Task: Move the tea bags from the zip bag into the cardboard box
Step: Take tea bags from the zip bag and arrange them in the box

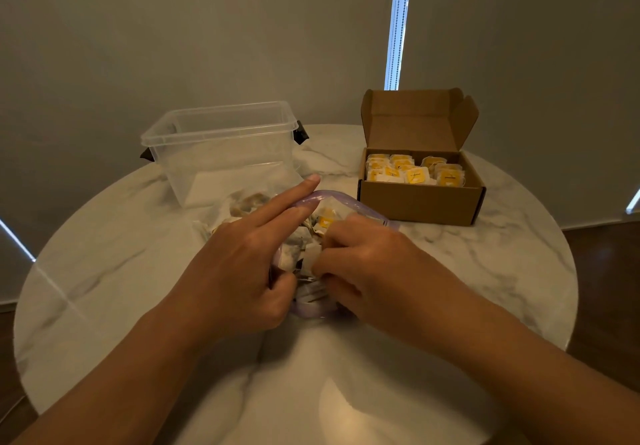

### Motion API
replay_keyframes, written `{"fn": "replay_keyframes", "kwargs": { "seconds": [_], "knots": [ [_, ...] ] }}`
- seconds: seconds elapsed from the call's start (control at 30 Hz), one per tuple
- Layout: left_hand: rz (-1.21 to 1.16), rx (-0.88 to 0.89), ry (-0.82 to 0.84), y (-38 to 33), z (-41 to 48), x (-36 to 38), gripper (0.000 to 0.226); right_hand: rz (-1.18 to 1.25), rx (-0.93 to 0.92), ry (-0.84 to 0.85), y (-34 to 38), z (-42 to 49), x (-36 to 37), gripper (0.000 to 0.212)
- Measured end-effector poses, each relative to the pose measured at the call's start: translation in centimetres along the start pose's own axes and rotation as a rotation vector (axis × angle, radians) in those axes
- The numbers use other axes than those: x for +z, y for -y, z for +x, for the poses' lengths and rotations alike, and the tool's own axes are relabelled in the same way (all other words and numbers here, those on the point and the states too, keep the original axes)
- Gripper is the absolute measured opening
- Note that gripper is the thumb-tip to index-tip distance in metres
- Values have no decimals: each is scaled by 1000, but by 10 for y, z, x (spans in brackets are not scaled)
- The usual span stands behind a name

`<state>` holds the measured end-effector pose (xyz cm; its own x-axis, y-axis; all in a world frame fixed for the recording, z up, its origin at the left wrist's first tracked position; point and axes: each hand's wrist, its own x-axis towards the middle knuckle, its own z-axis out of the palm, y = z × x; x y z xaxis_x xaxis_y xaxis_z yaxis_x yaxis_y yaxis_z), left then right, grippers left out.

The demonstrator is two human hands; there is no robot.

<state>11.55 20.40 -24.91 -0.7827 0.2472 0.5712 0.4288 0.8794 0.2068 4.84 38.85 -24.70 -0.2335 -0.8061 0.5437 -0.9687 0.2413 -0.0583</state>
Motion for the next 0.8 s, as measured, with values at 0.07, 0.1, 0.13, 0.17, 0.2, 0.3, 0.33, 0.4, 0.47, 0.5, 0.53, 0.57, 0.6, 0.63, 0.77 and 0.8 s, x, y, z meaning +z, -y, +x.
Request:
{"fn": "replay_keyframes", "kwargs": {
  "seconds": [0.07,0.1,0.13,0.17,0.2,0.3,0.33,0.4,0.47,0.5,0.53,0.57,0.6,0.63,0.77,0.8],
  "knots": [
    [15,-5,7,-1,0,0,73,92,83,-34,-5,-8,-9,7],
    [21,-7,10,-1,0,0,73,164,123,-53,-6,-12,-15,8],
    [23,-11,13,-1,0,0,73,254,167,-75,-6,-15,-23,9],
    [18,-16,16,-1,0,0,73,352,217,-95,-7,-17,-31,11],
    [11,-22,18,-2,0,0,73,446,277,-117,-9,-19,-40,11],
    [9,-26,27,-4,0,-1,73,561,405,-203,-29,-21,-67,13],
    [6,-25,34,-4,1,-1,73,569,441,-249,-38,-20,-76,13],
    [-5,-27,58,-5,1,-1,73,561,497,-336,-58,-17,-91,15],
    [-13,-35,77,-6,1,0,72,531,548,-387,-81,-13,-101,14],
    [-17,-35,76,-6,1,0,73,510,581,-399,-95,-10,-103,11],
    [-18,-30,71,-5,1,0,73,491,616,-403,-108,-7,-106,9],
    [-17,-24,69,-5,1,1,73,464,650,-403,-121,-4,-107,8],
    [-15,-18,69,-5,1,1,72,432,683,-398,-133,-1,-108,9],
    [-15,-14,71,-6,1,0,70,396,715,-390,-145,2,-108,9],
    [-13,-19,71,-4,0,0,72,207,794,-290,-181,10,-94,8],
    [-12,-21,70,-3,0,0,73,158,798,-250,-186,11,-88,9]
  ]
}}
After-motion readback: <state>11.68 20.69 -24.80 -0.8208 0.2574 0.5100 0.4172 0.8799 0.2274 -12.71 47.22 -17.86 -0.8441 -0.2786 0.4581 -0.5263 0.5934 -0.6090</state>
